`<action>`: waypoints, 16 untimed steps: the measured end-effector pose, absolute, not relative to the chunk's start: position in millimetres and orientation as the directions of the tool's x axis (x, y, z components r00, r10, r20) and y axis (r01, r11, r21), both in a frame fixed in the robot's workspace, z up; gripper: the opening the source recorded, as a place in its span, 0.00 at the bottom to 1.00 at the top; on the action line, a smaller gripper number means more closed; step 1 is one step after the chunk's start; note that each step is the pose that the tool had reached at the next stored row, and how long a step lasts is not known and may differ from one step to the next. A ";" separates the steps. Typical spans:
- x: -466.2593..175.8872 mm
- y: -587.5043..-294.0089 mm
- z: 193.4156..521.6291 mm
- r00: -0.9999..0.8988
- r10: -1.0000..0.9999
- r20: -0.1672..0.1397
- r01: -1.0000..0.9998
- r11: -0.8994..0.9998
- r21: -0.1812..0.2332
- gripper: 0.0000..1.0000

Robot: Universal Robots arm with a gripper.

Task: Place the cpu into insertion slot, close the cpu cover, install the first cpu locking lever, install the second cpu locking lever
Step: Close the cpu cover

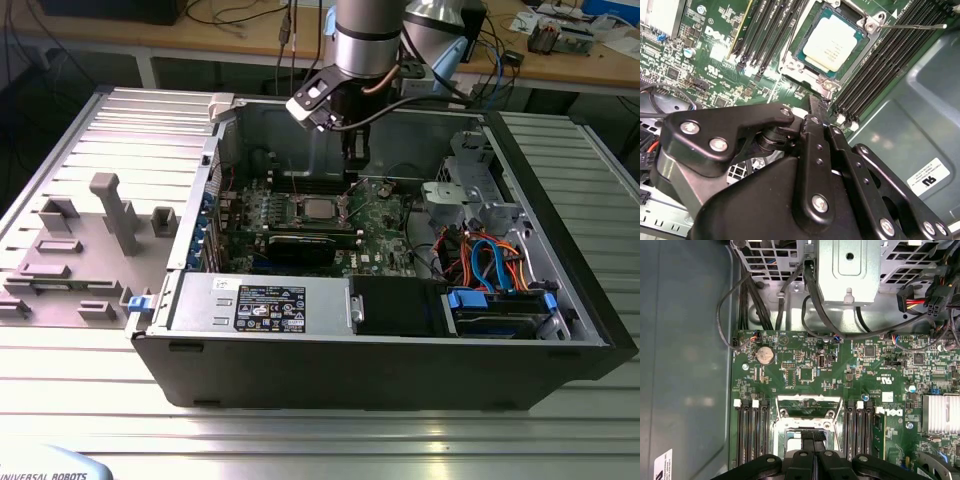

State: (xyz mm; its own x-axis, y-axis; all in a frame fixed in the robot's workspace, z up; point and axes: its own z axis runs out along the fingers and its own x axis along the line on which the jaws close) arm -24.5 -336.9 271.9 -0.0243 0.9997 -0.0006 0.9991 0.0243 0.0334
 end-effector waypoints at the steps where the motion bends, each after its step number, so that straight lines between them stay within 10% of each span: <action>1: -24.5 -336.9 271.9 -0.024 1.000 -0.001 0.999 0.024 0.033 0.11; 16: -19.5 -336.9 271.9 -0.024 1.000 -0.001 0.999 0.024 0.033 0.11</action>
State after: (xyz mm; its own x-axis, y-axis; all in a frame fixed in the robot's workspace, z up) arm -19.5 -336.9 271.9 -0.0243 0.9997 -0.0007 0.9991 0.0243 0.0334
